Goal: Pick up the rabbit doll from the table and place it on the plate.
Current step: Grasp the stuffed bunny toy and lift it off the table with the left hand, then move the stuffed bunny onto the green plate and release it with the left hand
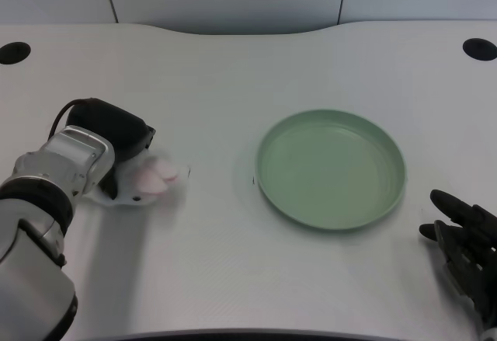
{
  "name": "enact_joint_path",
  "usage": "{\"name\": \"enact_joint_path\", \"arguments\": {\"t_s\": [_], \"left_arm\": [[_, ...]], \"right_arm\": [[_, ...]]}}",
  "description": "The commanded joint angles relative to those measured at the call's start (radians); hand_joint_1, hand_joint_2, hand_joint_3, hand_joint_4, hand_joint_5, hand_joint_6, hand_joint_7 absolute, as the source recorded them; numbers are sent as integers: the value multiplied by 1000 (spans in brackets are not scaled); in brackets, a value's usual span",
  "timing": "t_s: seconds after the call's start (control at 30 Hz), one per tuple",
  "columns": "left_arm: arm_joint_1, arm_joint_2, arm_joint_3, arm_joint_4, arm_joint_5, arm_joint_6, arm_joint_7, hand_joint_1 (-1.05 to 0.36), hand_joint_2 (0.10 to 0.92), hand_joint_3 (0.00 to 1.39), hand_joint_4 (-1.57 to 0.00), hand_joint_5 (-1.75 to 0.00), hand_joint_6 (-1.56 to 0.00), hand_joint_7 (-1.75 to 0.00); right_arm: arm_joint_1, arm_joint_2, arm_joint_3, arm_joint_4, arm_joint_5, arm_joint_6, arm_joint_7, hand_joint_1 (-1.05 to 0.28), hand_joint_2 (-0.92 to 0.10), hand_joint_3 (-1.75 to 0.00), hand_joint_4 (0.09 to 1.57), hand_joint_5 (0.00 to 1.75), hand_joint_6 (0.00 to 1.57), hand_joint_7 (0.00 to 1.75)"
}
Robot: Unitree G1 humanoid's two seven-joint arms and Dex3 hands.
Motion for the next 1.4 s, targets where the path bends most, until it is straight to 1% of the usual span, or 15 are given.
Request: {"name": "enact_joint_path", "arguments": {"t_s": [0.03,0.17,0.27,0.37,0.47,0.6,0.67,0.7,0.77,0.8,0.87,0.97,1.03,1.23,1.4], "left_arm": [[14,20,-3,12,4,-11,18,-239,763,9,-427,-1738,-481,-1113],[10,23,24,13,-25,-22,-6,-226,801,30,-561,-1746,-423,-1627],[14,31,64,11,-63,-42,4,-185,817,46,-553,-1746,-462,-1734],[13,37,88,10,-83,-52,17,-181,823,56,-530,-1746,-452,-1745],[1,45,127,8,-118,-58,4,-202,824,155,-412,-1634,-467,-1494],[-22,57,190,-1,-178,-92,-24,-185,584,656,-438,-1564,-480,-1543],[-33,58,230,-7,-215,-101,-28,-215,560,696,-463,-1294,-565,-1179],[-39,56,264,-10,-248,-112,-40,-209,566,694,-484,-1320,-590,-1158],[-50,53,312,-18,-294,-137,-49,-173,575,705,-493,-1465,-549,-1381],[-58,50,333,-23,-315,-148,-49,-164,551,696,-634,-1631,-586,-1597],[-78,40,367,-35,-349,-179,-47,-155,541,677,-713,-1716,-620,-1707],[-99,25,377,-44,-355,-212,-30,-165,554,616,-608,-1610,-613,-1742],[-111,12,375,-47,-351,-219,-21,-178,593,543,-603,-1718,-621,-1745],[-152,-71,365,-50,-349,-216,-55,-207,609,570,-847,-1746,-701,-1746],[-161,-156,326,-47,-321,-217,-31,-201,581,645,-786,-1746,-706,-1746]], "right_arm": [[11,-12,-8,-3,9,2,-3,-284,-921,-298,661,852,888,6],[8,-13,-12,0,16,2,7,-281,-921,-302,655,857,888,5],[2,-11,-15,3,20,10,9,-270,-921,-300,649,863,890,7],[-7,-11,-16,14,19,6,8,-267,-921,-298,656,873,895,9],[-18,-9,-19,26,21,4,9,-281,-921,-292,666,885,898,10],[-29,-5,-18,34,17,13,-7,-282,-921,-281,662,888,911,17],[-37,-3,-19,39,16,18,-18,-271,-921,-279,660,886,918,20],[-42,-2,-18,43,14,19,-25,-273,-921,-281,657,884,917,20],[-49,-3,-16,51,11,20,-33,-281,-921,-285,656,883,920,21],[-54,-5,-16,58,11,17,-32,-278,-921,-290,662,884,922,22],[-63,-12,-14,76,8,13,-28,-285,-921,-300,673,884,920,21],[-75,-18,-13,99,3,2,-28,-289,-921,-301,683,875,918,20],[-79,-20,-12,108,1,1,-29,-287,-921,-300,685,866,921,20],[-87,-12,-8,129,-7,-16,-36,-295,-921,-291,696,854,928,23],[-87,-6,8,131,-40,-2,-80,-314,-921,-297,698,838,929,22]]}}
